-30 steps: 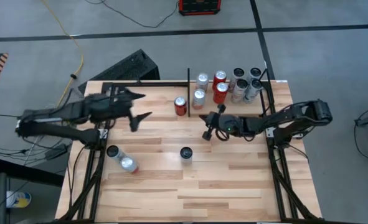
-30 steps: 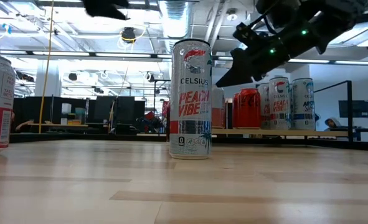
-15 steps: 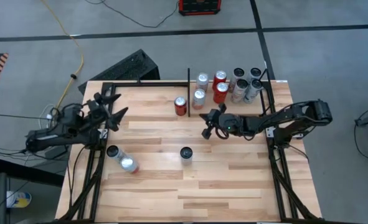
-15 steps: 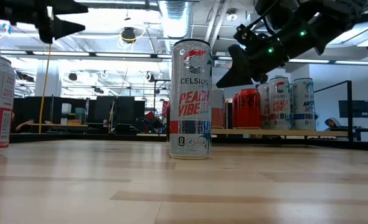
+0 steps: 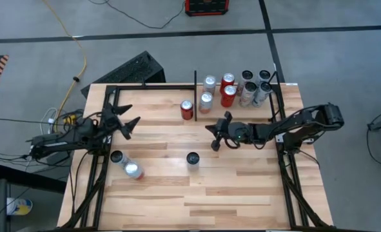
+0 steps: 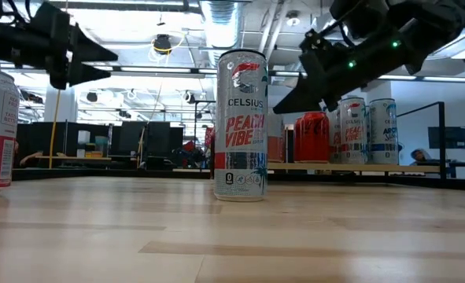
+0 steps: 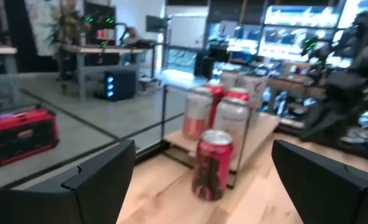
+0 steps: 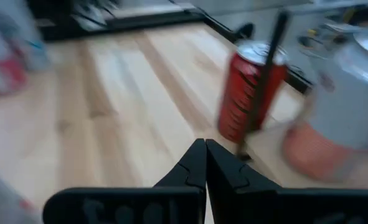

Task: Place canned beverage on shelf
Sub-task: Put the white soda can on the shelf

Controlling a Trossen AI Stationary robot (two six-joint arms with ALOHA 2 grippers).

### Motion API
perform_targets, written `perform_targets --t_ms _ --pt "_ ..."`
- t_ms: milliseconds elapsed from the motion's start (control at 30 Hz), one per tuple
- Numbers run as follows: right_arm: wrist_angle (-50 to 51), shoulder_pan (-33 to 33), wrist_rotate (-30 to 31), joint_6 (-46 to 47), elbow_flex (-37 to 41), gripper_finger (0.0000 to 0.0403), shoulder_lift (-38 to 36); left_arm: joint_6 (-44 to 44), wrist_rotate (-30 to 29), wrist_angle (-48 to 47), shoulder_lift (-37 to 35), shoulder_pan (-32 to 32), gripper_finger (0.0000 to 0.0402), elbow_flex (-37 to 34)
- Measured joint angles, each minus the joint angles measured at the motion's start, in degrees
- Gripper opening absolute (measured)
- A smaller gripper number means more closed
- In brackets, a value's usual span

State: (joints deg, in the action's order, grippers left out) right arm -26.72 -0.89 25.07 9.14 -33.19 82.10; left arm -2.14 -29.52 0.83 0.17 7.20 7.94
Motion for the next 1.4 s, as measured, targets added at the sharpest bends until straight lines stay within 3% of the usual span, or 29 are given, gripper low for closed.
perform_targets --t_ms 133,433,933,1133,1400 --pt "-5.3 0.6 -4.2 -0.6 2.6 0.0025 0.0 -0.1 -1.2 -0.4 0.0 0.0 0.0361 -0.8" --pt "-6.6 0.1 -4.2 -1.9 2.9 0.0025 0.0 -3.2 -1.0 -0.2 0.3 0.0 0.0361 -6.0" --pt "-6.4 2.0 -4.1 -2.1 2.9 0.0025 0.0 -0.5 0.2 -0.3 1.0 -0.1 0.0361 -6.0" --pt "-2.5 -1.7 -4.2 -2.0 2.9 0.0025 -1.6 -0.1 0.2 -0.4 1.0 -0.1 0.0361 -6.0" --pt "5.2 -6.0 -2.9 8.8 3.0 0.0025 -7.6 -0.1 0.2 -0.4 1.0 -0.1 0.0361 -6.0"
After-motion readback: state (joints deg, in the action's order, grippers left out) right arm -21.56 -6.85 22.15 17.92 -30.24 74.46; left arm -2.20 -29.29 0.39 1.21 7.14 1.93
